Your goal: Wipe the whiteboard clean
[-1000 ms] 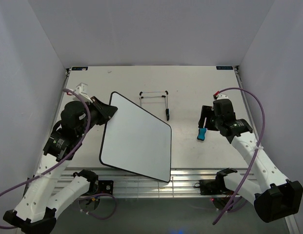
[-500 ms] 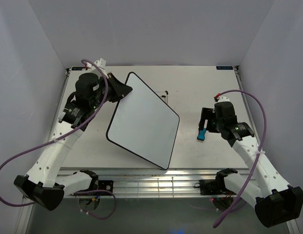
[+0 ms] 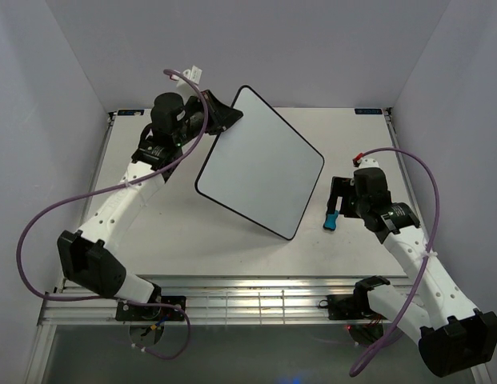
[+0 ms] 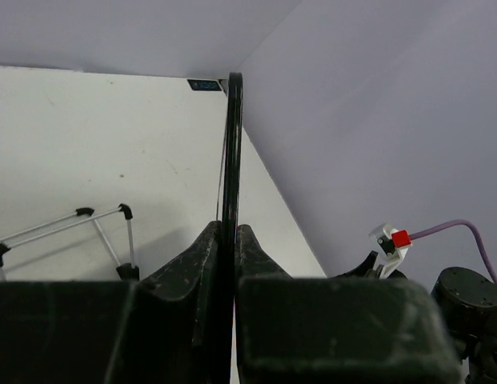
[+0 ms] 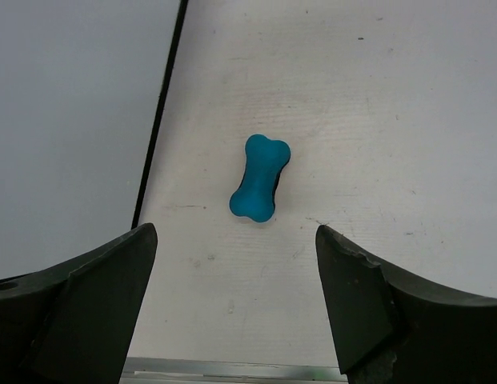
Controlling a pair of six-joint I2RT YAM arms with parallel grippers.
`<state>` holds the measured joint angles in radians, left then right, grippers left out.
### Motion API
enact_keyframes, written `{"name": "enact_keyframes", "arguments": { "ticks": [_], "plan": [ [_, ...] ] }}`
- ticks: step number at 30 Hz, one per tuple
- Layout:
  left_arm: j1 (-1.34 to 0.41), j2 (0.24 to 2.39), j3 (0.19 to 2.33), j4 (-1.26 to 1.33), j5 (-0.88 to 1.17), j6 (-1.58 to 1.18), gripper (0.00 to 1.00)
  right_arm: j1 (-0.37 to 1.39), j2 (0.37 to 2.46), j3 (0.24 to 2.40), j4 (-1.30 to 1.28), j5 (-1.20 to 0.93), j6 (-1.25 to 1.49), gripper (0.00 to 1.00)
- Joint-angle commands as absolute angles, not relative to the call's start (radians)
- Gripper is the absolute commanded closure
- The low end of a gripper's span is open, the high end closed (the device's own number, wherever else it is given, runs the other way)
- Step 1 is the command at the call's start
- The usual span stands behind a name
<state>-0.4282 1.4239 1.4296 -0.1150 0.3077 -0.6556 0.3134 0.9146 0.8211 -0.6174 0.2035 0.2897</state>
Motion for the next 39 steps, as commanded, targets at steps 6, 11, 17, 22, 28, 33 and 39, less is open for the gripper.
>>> {"name": "enact_keyframes", "arguments": {
  "ticks": [6,11,17,22,28,33,39],
  "plan": [
    [-0.433,1.56,1.623,0.236,0.459,-0.715,1.0,0.304,0.887,0.848,-0.614,0.216,0.27,0.14],
    [-0.433,1.644,1.638,0.33,0.419,-0.675,1.0,0.304,0.874,0.854,-0.614,0.216,0.268,0.14],
    [-0.433,1.802,1.751,0.455,0.417,-0.638,1.0,0.304,0.847,0.865,-0.614,0.213,0.253,0.14],
    [-0.419,1.919,1.876,0.506,0.452,-0.604,1.0,0.304,0.827,0.858,-0.612,0.195,0.245,0.14],
    [-0.319,1.999,1.91,0.607,0.625,-0.663,1.0,0.304,0.81,0.842,-0.604,0.16,0.241,0.14],
    [-0.249,2.011,1.868,0.704,0.761,-0.7,1.0,0.302,0.807,0.835,-0.589,0.137,0.239,0.14],
    [-0.189,2.023,1.813,0.814,0.841,-0.741,1.0,0.304,0.833,0.831,-0.583,0.081,0.236,0.11]
  ]
}}
